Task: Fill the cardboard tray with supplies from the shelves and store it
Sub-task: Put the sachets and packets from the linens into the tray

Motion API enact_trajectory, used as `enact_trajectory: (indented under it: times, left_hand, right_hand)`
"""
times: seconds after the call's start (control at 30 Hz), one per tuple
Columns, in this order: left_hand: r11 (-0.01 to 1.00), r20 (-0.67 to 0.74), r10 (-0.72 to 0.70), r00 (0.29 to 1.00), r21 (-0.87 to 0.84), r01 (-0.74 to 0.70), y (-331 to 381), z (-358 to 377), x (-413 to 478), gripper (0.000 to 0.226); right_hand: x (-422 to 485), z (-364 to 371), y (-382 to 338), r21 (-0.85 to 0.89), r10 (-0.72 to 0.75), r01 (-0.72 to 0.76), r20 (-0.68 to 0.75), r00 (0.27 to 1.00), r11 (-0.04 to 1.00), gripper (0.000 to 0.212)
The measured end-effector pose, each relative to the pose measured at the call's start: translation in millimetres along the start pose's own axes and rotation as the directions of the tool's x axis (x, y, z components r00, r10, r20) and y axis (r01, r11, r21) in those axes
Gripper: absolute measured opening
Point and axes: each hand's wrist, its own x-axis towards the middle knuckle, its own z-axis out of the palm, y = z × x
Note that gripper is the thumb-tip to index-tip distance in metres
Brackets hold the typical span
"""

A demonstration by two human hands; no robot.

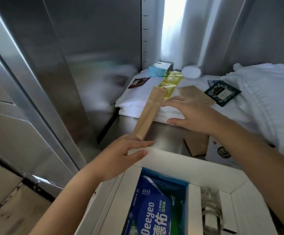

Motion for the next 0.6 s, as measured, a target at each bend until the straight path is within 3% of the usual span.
enact_trajectory:
  times: [0.13, 0.23, 0.4, 0.6]
  left_hand:
    - [0.999, -0.016, 0.005, 1.000, -0.047, -0.006, -1.7, -1.0, -2.8, 0.031]
    - [0.998, -0.032, 0.007, 0.999, -0.064, -0.009, -2.6, -1.7, -3.3, 0.029]
    - [0.997, -0.052, 0.022, 0.998, -0.068, -0.026, -3.1, -1.5, -4.2, 0.027]
    - [0.997, -0.071, 0.016, 0.997, -0.079, -0.022, -2.6, -0.2, -5.2, 0.027]
  right_hand:
    - [45.0, 13.5, 6.8, -0.129, -0.159, 0.156, -0.012, 0.987, 0.979, 0.054]
    - [66.2, 24.5, 7.7, -0.197, -0.210, 0.219, 0.066, 0.975, 0.956, 0.060]
    - [82.7, 37.5, 8.7, -0.318, -0.217, 0.279, 0.217, 0.952, 0.906, 0.067]
    - [86.7, 39.3, 6.3, -0.383, -0.221, 0.310, 0.259, 0.940, 0.870, 0.064]
